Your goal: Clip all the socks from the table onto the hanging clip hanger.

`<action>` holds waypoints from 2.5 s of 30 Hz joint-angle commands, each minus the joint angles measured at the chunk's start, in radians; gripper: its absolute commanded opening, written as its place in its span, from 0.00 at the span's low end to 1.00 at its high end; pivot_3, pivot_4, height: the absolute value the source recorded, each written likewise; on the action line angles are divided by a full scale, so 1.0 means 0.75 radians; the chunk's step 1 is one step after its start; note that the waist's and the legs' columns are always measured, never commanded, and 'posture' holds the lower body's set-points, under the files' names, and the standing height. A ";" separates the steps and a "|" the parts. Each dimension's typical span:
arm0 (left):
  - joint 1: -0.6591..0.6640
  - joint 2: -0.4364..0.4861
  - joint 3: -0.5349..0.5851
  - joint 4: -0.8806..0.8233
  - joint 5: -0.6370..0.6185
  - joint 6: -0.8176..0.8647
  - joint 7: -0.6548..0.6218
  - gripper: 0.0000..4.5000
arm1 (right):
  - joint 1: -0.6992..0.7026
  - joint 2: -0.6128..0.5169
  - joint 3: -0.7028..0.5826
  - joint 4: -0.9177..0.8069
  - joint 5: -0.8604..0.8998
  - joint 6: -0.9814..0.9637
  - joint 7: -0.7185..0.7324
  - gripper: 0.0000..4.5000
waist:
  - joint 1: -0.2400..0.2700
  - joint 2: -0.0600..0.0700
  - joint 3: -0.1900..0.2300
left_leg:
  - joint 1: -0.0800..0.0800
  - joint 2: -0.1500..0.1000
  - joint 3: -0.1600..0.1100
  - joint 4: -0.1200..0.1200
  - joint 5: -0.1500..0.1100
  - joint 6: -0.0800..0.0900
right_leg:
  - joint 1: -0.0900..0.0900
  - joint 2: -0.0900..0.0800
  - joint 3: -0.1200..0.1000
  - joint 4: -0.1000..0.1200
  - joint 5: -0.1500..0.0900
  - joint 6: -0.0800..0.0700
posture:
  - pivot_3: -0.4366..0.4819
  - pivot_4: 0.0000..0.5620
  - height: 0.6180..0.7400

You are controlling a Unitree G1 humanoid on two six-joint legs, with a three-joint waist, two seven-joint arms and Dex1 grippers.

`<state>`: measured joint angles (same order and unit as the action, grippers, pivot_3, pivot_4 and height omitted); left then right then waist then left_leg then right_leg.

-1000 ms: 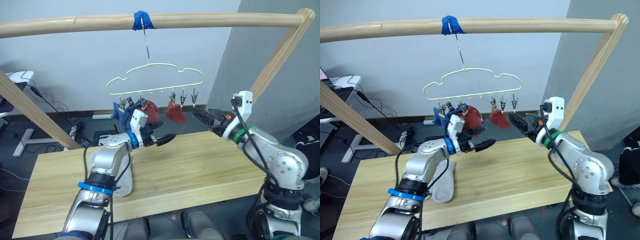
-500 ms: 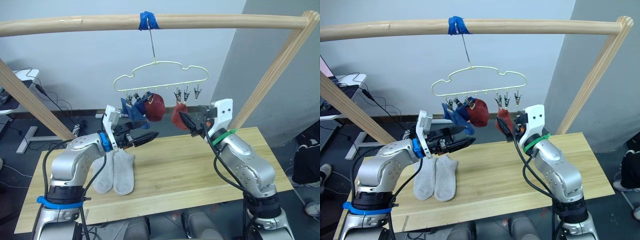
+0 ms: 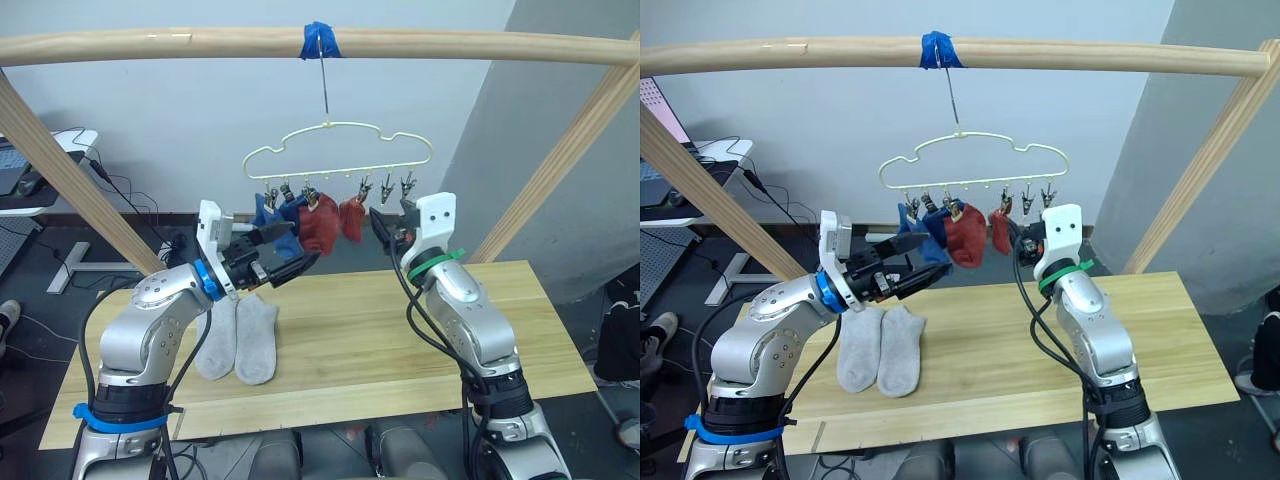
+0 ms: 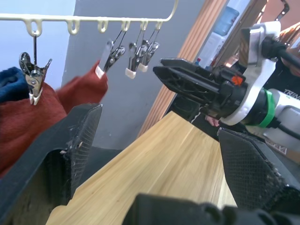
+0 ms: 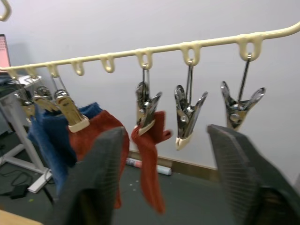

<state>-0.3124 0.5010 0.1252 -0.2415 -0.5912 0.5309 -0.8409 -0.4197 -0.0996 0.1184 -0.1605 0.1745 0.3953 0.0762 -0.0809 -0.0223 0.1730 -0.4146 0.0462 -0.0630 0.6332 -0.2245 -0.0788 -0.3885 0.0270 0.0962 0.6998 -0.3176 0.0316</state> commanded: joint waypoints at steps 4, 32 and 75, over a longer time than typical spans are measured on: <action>0.012 -0.002 0.017 -0.056 -0.021 -0.040 0.016 1.00 | -0.075 0.030 -0.032 0.060 -0.060 -0.071 -0.014 0.60 | 0.000 0.000 0.000 | 0.000 0.000 0.000 0.000 0.000 0.000 | 0.000 0.000 0.000 0.000 0.000 0.000 | 0.47 0.24 1.00; 0.009 -0.012 -0.011 -0.056 -0.008 -0.071 0.043 1.00 | -0.218 0.107 -0.085 0.294 -0.147 -0.164 -0.059 0.40 | 0.001 0.000 0.000 | 0.000 0.000 0.000 0.000 0.000 0.000 | 0.000 0.000 0.000 0.001 0.000 0.000 | 0.48 0.25 1.00; 0.016 -0.023 -0.037 -0.082 0.004 -0.088 0.092 1.00 | -0.389 0.195 -0.089 0.525 -0.174 -0.230 -0.051 0.40 | 0.003 0.000 0.000 | 0.000 0.000 0.000 0.000 0.000 0.000 | 0.000 -0.001 0.000 0.002 0.000 -0.001 | 0.51 0.22 1.00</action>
<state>-0.2999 0.4857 0.0937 -0.2595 -0.5867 0.4893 -0.7746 -0.6849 0.0430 0.0586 0.2450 0.0414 0.2480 0.0326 -0.0786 -0.0222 0.1730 -0.4143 0.0461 -0.0631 0.6330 -0.2244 -0.0789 -0.3887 0.0266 0.0960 0.7011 -0.3173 0.0312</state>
